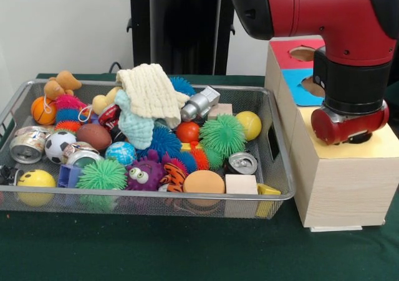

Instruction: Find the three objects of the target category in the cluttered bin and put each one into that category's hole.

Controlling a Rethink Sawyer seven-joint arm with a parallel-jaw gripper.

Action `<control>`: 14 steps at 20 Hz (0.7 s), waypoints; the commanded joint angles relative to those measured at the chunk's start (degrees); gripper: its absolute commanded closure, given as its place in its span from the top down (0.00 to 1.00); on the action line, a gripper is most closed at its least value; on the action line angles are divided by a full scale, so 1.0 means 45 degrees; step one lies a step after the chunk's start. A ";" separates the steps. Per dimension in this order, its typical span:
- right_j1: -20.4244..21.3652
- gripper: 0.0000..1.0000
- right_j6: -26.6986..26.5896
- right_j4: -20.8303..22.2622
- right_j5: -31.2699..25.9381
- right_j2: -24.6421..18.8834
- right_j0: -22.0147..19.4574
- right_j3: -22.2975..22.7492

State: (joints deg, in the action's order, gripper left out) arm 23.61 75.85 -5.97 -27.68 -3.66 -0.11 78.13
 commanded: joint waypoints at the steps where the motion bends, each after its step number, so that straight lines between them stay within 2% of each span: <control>1: -0.0225 1.00 0.1170 0.1030 0.0163 0.0190 -0.0589 0.0619; 2: -0.0234 1.00 0.1200 0.0975 0.0295 0.0025 -0.0708 0.0694; 3: -0.0377 1.00 0.1290 0.1090 -0.0221 0.0421 -0.0510 0.0531; 5: -0.0606 1.00 0.1569 0.1216 0.0492 0.0636 -0.0448 0.0172; 7: -0.0299 1.00 0.0629 0.1911 0.2131 -0.0222 -0.0904 -0.0005; 8: -0.0180 1.00 -0.0160 0.2331 0.1940 -0.0518 -0.1020 -0.0155; 10: 0.0058 1.00 -0.1235 0.2875 0.2264 -0.1697 -0.1649 -0.0076; 12: 0.0128 1.00 -0.0973 0.3536 0.3616 -0.2475 -0.2097 0.0164; 13: 0.0275 1.00 -0.0417 0.4017 0.5115 -0.3335 -0.2606 0.0525; 14: 0.0610 1.00 0.0340 0.4689 0.6525 -0.3513 -0.2719 0.0713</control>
State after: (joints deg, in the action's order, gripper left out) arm 25.35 75.85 6.56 -22.48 -11.39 -4.73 80.23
